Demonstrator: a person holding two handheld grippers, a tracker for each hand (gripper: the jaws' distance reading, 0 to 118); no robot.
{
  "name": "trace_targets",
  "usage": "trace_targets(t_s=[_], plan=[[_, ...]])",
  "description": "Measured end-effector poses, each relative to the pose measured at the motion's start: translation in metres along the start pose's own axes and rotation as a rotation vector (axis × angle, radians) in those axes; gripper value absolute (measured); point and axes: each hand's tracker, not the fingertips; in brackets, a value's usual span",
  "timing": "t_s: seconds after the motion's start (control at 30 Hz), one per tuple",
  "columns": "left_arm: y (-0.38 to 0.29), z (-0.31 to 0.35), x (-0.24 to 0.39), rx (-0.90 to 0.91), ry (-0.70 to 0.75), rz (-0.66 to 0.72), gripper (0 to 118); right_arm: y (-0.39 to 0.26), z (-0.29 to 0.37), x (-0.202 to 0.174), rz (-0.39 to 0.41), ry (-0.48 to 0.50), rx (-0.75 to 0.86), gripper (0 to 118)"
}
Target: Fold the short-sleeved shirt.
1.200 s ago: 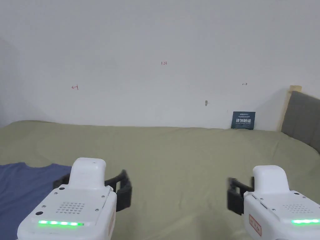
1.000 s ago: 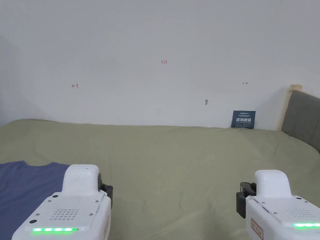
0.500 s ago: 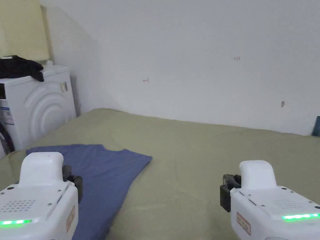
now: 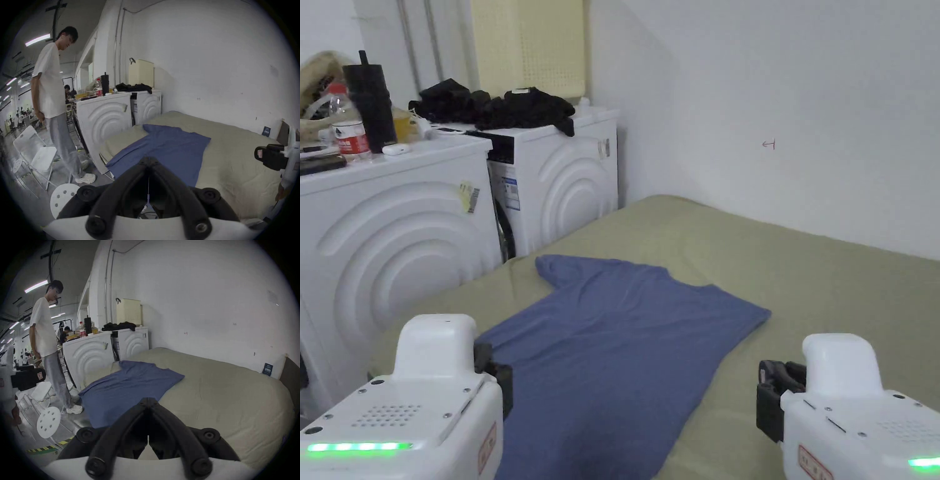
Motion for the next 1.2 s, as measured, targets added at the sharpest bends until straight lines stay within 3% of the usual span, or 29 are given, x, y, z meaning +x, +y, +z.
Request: trace_targets(t_s=[0.17,0.33,0.4,0.43,0.47,0.5,0.53,0.73,0.97,1.0,1.07,1.17,1.2], plan=[[0.027,-0.073,0.035,-0.079,-0.147,-0.102,0,-0.011,-0.005,0.042,-0.001,-0.093,-0.035,1],[0.072,-0.202,0.101,-0.223,-0.333,-0.146,0,-0.021,-0.010,0.103,-0.049,-0.216,-0.082,1],[0.080,-0.259,0.132,-0.285,-0.379,-0.226,0,-0.025,-0.015,0.126,-0.059,-0.262,-0.104,1],[0.080,-0.281,0.148,-0.293,-0.406,-0.258,17,-0.028,-0.017,0.137,-0.068,-0.270,-0.112,1],[0.082,-0.305,0.159,-0.325,-0.420,-0.279,61,-0.030,-0.019,0.147,-0.076,-0.277,-0.122,1],[0.082,-0.333,0.172,-0.388,-0.433,-0.284,115,-0.032,-0.020,0.158,-0.085,-0.290,-0.136,1],[0.078,-0.362,0.183,-0.474,-0.435,-0.288,118,-0.036,-0.021,0.168,-0.094,-0.299,-0.148,1],[0.046,-0.436,0.228,-0.561,-0.372,-0.296,118,-0.058,-0.025,0.211,-0.140,-0.354,-0.202,1],[0.001,-0.478,0.266,-0.665,-0.436,-0.266,115,-0.079,-0.033,0.227,-0.174,-0.347,-0.229,1],[-0.006,-0.477,0.268,-0.669,-0.464,-0.276,102,-0.081,-0.034,0.227,-0.178,-0.337,-0.232,1],[-0.017,-0.469,0.276,-0.645,-0.472,-0.361,47,-0.086,-0.038,0.226,-0.186,-0.325,-0.241,1],[-0.020,-0.460,0.272,-0.585,-0.467,-0.343,18,-0.090,-0.039,0.224,-0.189,-0.318,-0.248,1],[-0.017,-0.460,0.271,-0.579,-0.447,-0.339,2,-0.091,-0.037,0.223,-0.192,-0.316,-0.248,1]])
